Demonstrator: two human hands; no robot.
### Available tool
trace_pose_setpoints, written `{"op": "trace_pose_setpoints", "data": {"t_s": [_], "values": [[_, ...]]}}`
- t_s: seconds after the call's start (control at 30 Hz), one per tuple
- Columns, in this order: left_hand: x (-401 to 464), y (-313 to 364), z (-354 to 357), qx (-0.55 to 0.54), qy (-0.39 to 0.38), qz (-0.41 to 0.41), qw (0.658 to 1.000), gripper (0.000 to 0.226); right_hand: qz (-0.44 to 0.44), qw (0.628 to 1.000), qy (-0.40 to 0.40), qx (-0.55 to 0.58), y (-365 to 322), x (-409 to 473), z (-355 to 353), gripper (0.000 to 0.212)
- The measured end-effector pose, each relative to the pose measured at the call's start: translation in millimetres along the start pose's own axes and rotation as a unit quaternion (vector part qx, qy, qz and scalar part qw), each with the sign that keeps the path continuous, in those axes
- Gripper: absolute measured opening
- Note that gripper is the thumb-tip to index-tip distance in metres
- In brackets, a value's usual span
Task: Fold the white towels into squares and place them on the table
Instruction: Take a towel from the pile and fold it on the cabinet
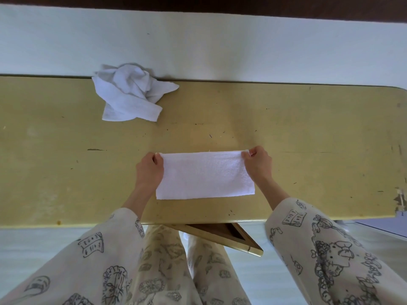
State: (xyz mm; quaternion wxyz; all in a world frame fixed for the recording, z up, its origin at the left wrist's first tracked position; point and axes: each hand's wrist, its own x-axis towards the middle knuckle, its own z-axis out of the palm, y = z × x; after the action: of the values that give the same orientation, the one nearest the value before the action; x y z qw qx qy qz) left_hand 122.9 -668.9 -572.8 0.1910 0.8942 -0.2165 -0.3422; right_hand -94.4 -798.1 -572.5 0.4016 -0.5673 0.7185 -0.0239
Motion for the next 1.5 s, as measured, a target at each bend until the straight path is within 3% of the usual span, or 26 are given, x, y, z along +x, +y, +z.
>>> {"op": "trace_pose_setpoints", "data": {"t_s": [0.27, 0.4, 0.47, 0.53, 0.63, 0.7, 0.93, 1.1, 1.4, 1.5], "values": [[2, -4, -1, -0.018, 0.012, 0.001, 1.000, 0.028, -0.012, 1.000, 0.008, -0.006, 4, 1, -2, 0.024], [-3, -12, -12, 0.012, 0.050, -0.025, 0.998, 0.030, -0.022, 0.998, 0.052, -0.002, 3, -6, -4, 0.030], [-11, -17, -16, 0.073, 0.129, 0.046, 0.988, 0.029, -0.107, 0.985, 0.125, -0.049, 5, -15, -2, 0.036], [-25, -19, -9, 0.158, 0.167, 0.186, 0.955, 0.037, -0.245, 0.948, 0.169, -0.111, 8, -31, 8, 0.037], [-43, -21, 25, 0.225, 0.097, 0.352, 0.903, 0.041, -0.397, 0.888, 0.130, -0.192, 15, -52, 43, 0.037], [-43, -20, 48, 0.251, 0.047, 0.394, 0.883, 0.043, -0.409, 0.880, 0.087, -0.225, 21, -53, 63, 0.042], [-11, -49, 46, 0.328, 0.031, 0.360, 0.873, 0.053, -0.367, 0.862, 0.065, -0.344, 60, -20, 49, 0.058], [-6, -60, 30, 0.325, 0.035, 0.327, 0.887, 0.054, -0.342, 0.860, 0.054, -0.376, 59, -22, 53, 0.063], [11, -38, -4, 0.253, 0.028, 0.261, 0.931, 0.056, -0.325, 0.865, 0.062, -0.377, 56, -24, 51, 0.064], [15, -17, -5, 0.244, 0.013, 0.190, 0.951, 0.051, -0.325, 0.865, 0.062, -0.377, 55, -25, 51, 0.066]]}}
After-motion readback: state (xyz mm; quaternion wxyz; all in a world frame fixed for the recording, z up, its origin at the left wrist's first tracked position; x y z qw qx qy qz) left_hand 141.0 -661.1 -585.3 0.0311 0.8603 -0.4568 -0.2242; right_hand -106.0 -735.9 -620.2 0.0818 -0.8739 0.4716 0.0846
